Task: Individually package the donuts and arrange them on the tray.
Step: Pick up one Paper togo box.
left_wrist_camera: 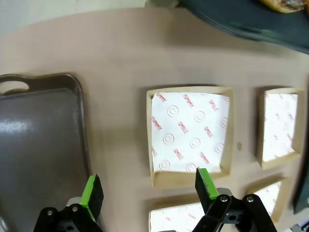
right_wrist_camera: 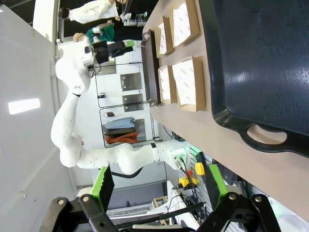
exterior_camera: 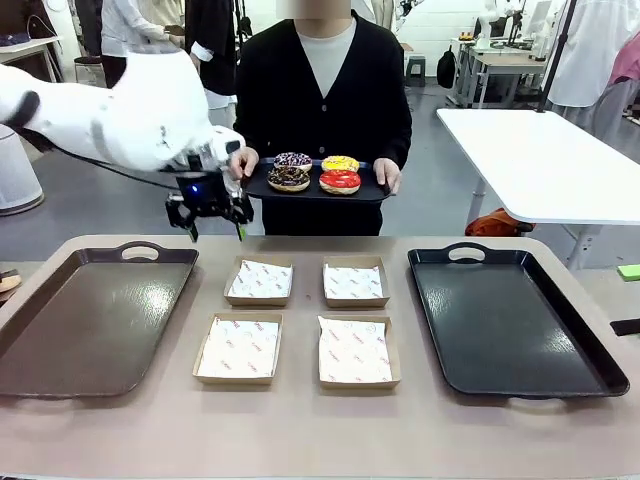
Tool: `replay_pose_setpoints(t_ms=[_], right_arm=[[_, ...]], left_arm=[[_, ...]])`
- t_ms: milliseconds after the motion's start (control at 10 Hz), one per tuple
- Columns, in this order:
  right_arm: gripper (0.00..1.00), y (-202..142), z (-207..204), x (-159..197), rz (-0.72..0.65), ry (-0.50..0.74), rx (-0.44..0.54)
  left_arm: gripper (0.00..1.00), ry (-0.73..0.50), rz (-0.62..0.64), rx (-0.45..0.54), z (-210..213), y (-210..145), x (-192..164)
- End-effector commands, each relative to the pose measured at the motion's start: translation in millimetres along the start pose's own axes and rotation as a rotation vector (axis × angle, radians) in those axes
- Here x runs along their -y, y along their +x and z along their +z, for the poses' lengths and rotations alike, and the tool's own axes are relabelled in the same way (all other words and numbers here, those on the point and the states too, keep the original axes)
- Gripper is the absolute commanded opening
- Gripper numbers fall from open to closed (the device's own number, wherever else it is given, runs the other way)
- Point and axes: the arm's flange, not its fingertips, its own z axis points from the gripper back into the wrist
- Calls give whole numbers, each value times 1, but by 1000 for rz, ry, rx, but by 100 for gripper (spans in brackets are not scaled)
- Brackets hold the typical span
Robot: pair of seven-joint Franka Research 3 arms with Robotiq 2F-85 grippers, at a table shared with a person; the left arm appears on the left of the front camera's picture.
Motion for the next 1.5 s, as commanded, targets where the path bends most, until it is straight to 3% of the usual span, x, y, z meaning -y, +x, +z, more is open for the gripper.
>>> replay_pose_setpoints(t_ms=[0,400,1400], right_arm=[[100,0,0,0,3,7,-2],[100,0,0,0,3,7,-2],[100,0,0,0,3,7,-2]], left_arm=[[100,-16,8,-55,-19,14,11],[100,18,-33,-111,-63,7,15],[100,13,-14,-109,-69,2,15]])
